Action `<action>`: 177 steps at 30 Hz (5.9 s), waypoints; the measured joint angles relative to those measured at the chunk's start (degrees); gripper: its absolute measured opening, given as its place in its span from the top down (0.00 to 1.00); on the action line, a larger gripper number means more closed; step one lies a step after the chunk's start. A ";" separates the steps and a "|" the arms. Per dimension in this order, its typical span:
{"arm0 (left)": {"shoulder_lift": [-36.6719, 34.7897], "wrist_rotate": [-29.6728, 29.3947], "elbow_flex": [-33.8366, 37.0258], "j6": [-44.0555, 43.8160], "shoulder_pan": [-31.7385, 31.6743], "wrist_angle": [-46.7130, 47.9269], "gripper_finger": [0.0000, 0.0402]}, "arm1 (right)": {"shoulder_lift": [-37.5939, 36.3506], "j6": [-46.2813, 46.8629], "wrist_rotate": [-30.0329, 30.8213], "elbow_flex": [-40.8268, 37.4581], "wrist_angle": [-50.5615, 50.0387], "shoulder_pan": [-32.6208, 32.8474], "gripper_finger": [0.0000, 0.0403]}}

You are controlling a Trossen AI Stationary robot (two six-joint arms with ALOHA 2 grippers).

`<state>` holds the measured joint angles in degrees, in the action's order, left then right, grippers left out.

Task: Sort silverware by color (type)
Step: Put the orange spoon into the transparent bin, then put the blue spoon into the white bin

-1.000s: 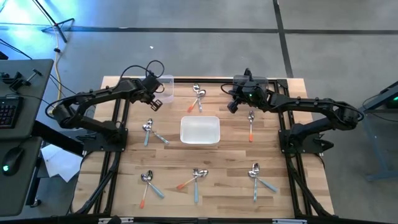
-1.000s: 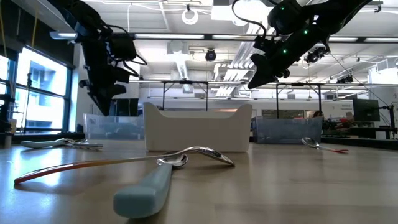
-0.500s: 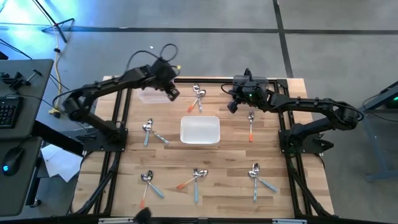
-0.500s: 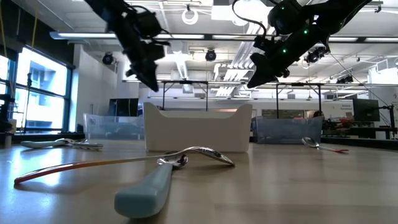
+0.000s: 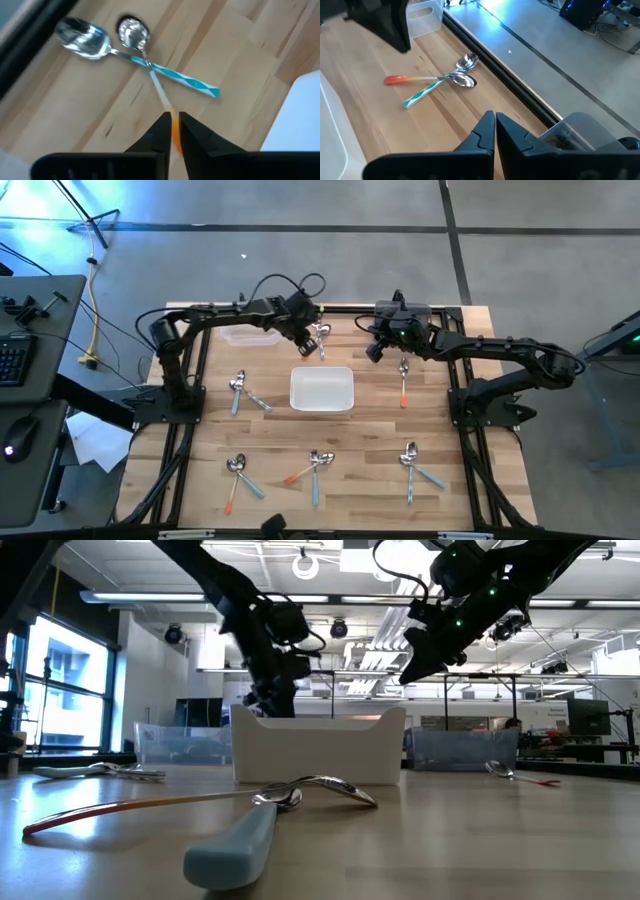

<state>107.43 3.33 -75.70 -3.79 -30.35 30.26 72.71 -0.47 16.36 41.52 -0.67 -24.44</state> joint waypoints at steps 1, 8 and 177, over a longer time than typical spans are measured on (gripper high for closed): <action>0.57 0.56 0.00 -0.27 0.16 -0.87 0.90 | 0.00 0.00 0.00 0.00 0.00 -0.01 1.00; 4.35 2.12 -0.09 -1.75 0.81 -3.82 0.74 | 0.00 0.00 0.00 0.00 -0.07 -0.01 1.00; -19.23 -11.09 28.59 23.43 -23.51 -8.49 0.77 | -0.02 -1.05 0.00 -0.02 -3.40 0.10 1.00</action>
<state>88.19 -7.76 -47.11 19.64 -53.86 21.78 72.69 -1.52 16.36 41.50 -4.07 -24.34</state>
